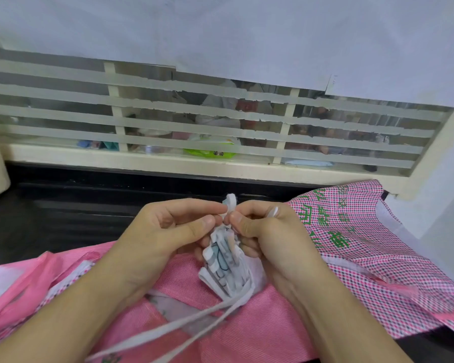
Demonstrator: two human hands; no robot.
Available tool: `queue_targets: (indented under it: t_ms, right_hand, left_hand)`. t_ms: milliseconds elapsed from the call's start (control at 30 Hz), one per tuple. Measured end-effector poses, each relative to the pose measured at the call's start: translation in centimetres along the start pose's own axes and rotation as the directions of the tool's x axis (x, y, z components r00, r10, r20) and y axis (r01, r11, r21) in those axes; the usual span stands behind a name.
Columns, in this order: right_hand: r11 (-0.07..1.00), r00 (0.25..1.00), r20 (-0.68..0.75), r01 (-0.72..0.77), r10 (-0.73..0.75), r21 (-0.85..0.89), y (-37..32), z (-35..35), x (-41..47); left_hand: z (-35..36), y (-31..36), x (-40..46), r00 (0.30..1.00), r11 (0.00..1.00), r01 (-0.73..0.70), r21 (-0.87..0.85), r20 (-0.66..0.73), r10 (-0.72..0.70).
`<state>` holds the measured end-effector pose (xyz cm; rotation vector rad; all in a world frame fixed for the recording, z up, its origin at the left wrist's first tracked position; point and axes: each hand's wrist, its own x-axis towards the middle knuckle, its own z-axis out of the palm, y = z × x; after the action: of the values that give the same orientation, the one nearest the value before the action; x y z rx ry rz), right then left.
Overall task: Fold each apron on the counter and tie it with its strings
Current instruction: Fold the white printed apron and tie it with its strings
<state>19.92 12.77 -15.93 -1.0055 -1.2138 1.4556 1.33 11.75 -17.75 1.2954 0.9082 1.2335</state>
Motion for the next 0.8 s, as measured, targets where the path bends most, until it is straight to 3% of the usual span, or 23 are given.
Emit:
queue_targets:
  t_ms: [233, 533, 667, 800]
  right_hand:
    - [0.987, 0.997, 0.042, 0.069, -0.064, -0.148, 0.4, 0.5, -0.2]
    - [0.949, 0.996, 0.051, 0.090, -0.078, -0.304, 0.8, 0.3, 0.2]
    - [0.944, 0.995, 0.065, 0.091, -0.074, -0.317, 1.0, 0.3, 0.3]
    - [0.976, 0.999, 0.029, 0.039, -0.033, -0.216, 1.1, 0.0, 0.8]
  left_hand:
    - [0.2, -0.1, 0.0, 0.990, 0.996, 0.002, 0.089, -0.140, 0.011]
    - [-0.5, -0.3, 0.2, 0.993, 0.994, 0.058, 0.094, -0.107, -0.048]
    - [-0.6, -0.4, 0.3, 0.993, 0.992, 0.015, 0.122, -0.120, 0.000]
    - [-0.6, -0.5, 0.5, 0.980, 1.000, -0.020, 0.018, -0.195, 0.023]
